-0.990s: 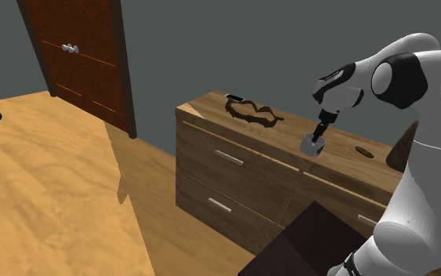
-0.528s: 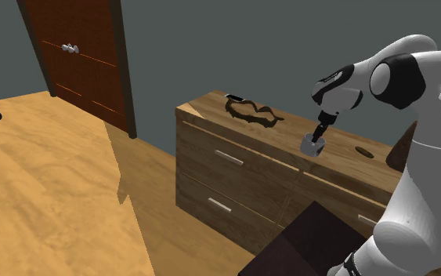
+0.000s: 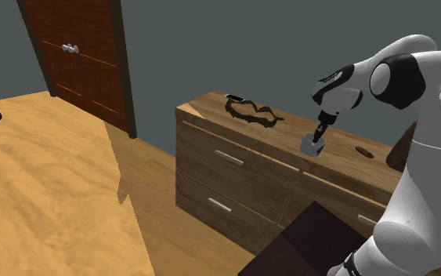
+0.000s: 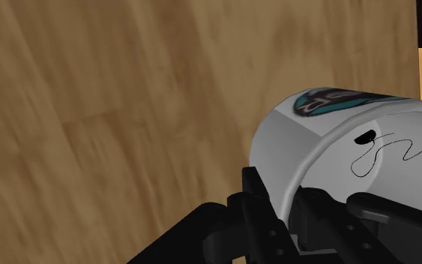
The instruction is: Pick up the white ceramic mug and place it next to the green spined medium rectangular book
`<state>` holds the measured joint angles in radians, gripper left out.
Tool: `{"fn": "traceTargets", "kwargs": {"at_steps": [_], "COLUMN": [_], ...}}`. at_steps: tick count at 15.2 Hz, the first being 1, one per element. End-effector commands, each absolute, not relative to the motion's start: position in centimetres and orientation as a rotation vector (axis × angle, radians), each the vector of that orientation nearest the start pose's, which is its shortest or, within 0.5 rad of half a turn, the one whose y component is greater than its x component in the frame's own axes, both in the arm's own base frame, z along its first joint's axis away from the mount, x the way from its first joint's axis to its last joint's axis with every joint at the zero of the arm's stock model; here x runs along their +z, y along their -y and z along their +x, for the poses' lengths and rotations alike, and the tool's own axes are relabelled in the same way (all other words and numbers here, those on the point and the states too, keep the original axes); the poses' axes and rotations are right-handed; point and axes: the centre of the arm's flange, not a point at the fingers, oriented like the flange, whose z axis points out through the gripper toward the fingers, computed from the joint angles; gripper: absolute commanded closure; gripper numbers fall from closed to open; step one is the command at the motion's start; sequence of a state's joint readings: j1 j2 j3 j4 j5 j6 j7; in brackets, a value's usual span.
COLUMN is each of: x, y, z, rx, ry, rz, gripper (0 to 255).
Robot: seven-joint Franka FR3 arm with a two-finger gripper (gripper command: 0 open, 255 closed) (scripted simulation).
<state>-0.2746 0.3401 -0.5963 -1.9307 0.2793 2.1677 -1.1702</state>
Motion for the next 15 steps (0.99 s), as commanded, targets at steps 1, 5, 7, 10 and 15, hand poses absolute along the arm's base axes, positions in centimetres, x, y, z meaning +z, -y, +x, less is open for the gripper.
{"fn": "traceTargets", "kwargs": {"at_steps": [1,5,7,10,15], "x": [33.6,34.7,35.7,37.3,39.9], "y": [44.7,44.7,44.7,44.7,44.7], "z": [41.3,41.3,41.3,41.3,41.3], "rx": [-0.024,-0.024,-0.024,-0.024,-0.024], "ry": [0.248,0.248,0.248,0.248,0.248], "rz": [-3.083,-3.083,-3.083,-3.083,-3.083], "gripper": [255,255,255,255,255]}}
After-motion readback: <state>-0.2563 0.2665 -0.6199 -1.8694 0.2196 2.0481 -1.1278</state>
